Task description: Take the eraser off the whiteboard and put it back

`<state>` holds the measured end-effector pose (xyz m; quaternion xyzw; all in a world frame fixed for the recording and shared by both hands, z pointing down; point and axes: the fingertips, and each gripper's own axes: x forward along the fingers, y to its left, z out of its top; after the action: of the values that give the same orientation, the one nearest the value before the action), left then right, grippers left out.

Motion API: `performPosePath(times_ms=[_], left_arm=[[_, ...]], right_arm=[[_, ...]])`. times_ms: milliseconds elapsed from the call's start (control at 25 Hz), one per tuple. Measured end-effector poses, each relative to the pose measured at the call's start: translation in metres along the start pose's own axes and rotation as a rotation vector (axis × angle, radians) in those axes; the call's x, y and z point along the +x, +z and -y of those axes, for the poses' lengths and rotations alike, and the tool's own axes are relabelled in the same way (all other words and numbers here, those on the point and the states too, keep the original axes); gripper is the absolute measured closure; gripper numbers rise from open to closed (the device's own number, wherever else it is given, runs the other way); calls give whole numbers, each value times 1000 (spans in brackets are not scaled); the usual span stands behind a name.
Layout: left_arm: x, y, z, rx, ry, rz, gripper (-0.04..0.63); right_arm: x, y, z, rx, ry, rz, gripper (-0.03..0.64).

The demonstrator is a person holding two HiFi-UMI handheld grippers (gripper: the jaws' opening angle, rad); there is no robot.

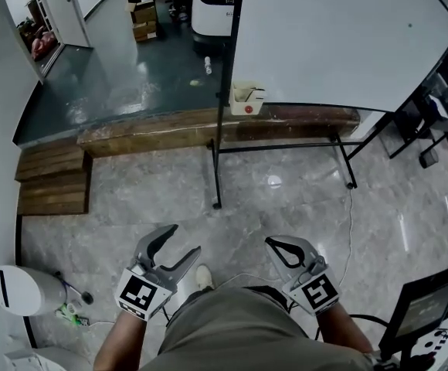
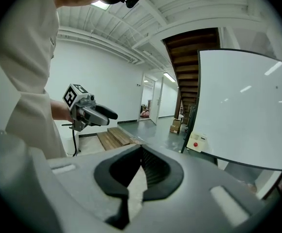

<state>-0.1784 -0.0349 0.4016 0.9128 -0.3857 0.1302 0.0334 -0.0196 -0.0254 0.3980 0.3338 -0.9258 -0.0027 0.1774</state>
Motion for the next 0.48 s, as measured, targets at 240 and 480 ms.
performPosePath(times_ms=[240, 480], left_arm=[[5, 16, 90, -2, 8, 4, 393], [0, 32, 194, -47, 67, 23, 502]], right_arm=[[-96, -34, -7, 17, 4, 6, 614], [-184, -78, -6, 38, 37, 12, 614]])
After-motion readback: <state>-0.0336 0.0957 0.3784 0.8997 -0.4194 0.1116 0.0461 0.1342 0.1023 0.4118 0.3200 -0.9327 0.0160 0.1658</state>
